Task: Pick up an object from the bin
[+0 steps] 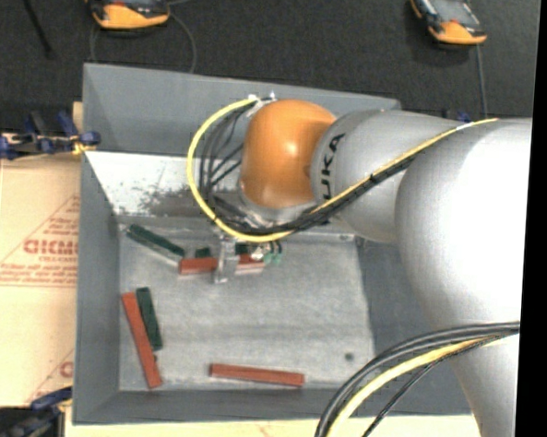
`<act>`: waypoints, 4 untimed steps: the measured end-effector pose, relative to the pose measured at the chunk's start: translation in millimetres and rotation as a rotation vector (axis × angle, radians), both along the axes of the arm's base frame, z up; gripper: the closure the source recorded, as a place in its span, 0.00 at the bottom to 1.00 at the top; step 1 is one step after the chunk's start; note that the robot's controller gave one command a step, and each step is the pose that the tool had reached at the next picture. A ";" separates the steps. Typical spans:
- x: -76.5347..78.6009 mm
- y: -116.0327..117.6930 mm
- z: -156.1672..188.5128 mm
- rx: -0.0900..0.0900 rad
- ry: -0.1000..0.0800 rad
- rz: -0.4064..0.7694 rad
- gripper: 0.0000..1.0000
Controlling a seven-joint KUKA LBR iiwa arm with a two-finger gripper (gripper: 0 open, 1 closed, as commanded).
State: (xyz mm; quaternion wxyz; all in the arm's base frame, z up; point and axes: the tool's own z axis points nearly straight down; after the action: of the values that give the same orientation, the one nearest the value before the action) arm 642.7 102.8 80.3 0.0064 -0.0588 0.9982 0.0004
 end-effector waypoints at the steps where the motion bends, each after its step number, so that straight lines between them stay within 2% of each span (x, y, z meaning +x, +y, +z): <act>1: -9.9 -78.6 -0.2 0.002 -0.014 0.243 1.00; 2: -15.8 -80.5 -8.3 -0.001 0.006 0.240 0.00; 3: -11.7 -79.3 -2.8 0.000 -0.008 0.238 1.00; 4: -15.8 -80.6 -8.4 -0.001 0.005 0.238 0.00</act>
Offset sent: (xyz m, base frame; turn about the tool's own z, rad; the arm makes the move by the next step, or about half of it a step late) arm -0.0177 -0.0801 -0.0103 -0.2471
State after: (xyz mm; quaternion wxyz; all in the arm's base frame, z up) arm 626.9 22.2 71.9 0.0037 -0.1769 0.9842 0.0006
